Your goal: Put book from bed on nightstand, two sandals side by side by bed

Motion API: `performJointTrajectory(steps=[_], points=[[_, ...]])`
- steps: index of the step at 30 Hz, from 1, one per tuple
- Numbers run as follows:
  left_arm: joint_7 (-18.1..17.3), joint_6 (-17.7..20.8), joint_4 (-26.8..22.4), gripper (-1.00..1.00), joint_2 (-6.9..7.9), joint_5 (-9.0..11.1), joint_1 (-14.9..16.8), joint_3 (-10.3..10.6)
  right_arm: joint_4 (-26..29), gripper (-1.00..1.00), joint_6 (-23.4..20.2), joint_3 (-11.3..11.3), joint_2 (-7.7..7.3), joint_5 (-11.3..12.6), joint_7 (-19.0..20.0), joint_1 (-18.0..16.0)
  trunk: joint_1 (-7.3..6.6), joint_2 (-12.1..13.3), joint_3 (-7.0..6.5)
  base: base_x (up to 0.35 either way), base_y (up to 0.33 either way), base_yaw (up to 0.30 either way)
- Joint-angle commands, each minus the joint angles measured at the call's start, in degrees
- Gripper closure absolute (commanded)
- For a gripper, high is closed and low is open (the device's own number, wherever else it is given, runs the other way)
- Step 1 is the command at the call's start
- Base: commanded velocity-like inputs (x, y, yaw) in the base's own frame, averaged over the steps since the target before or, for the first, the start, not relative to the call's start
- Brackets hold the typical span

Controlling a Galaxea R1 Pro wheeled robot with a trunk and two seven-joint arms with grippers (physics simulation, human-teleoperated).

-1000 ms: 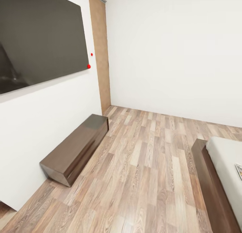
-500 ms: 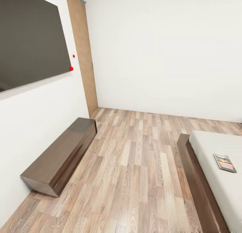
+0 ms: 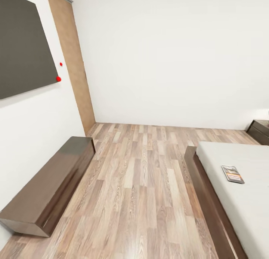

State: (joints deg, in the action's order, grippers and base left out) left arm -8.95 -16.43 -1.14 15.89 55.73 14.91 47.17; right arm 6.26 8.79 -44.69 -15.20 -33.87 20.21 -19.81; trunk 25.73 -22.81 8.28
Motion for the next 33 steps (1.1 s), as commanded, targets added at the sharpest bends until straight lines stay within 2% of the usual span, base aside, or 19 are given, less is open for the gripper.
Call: performJointTrajectory(steps=[1, 10, 33], points=[[-0.28, -0.09, 0.02, -1.0, 0.02, 0.61, 0.03, 0.39, -0.02, -1.0, 0.17, -0.49, -0.01, -0.5, 0.21, -0.05, 0.06, -0.11, 0.11, 0.257, 0.12, -0.091], [-0.28, -0.1, 0.06, -1.0, 0.02, 0.61, 0.03, 0.41, -0.02, -1.0, 0.17, -0.48, 0.02, -0.5, 0.19, -0.05, 0.06, -0.11, 0.08, 0.295, 0.078, -0.035], [-0.17, -0.1, 0.08, -1.0, 0.02, 0.61, 0.03, 0.39, -0.4, -1.0, 0.17, -0.41, 0.09, -0.5, 0.18, -0.05, 0.06, -0.11, 0.07, 0.328, 0.006, -0.003]])
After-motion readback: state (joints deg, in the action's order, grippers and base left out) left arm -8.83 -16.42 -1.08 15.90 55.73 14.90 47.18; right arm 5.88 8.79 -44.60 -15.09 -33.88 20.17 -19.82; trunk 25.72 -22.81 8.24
